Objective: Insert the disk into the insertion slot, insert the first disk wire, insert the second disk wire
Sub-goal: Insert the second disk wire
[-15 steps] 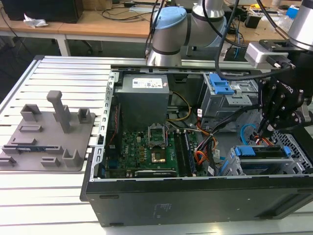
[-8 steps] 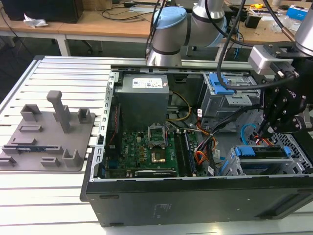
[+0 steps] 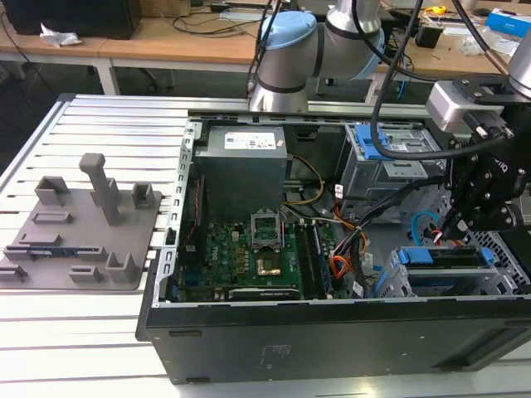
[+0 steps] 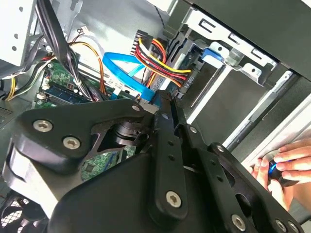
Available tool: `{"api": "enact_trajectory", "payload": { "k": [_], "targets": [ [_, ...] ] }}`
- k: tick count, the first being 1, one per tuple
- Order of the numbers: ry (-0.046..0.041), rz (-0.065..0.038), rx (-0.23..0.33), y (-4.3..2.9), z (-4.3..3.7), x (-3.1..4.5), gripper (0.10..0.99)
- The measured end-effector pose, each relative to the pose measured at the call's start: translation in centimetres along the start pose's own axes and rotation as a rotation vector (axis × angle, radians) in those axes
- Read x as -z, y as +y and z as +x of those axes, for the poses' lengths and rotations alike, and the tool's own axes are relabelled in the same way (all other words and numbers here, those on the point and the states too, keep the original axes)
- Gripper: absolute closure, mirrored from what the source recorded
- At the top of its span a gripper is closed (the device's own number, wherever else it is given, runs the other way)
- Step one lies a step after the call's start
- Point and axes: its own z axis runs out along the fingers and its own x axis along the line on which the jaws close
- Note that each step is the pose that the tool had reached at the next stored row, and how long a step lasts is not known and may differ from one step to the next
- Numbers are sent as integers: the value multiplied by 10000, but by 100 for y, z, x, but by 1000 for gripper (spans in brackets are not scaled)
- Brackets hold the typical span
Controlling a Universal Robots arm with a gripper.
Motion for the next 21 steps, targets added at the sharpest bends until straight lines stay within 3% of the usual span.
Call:
{"api": "enact_trajectory", "payload": {
  "k": [6, 21],
  "targets": [
    [-2, -13, -296, -11, 36, -12, 925],
    [2, -17, -278, -15, 45, -19, 925]
  ]
}}
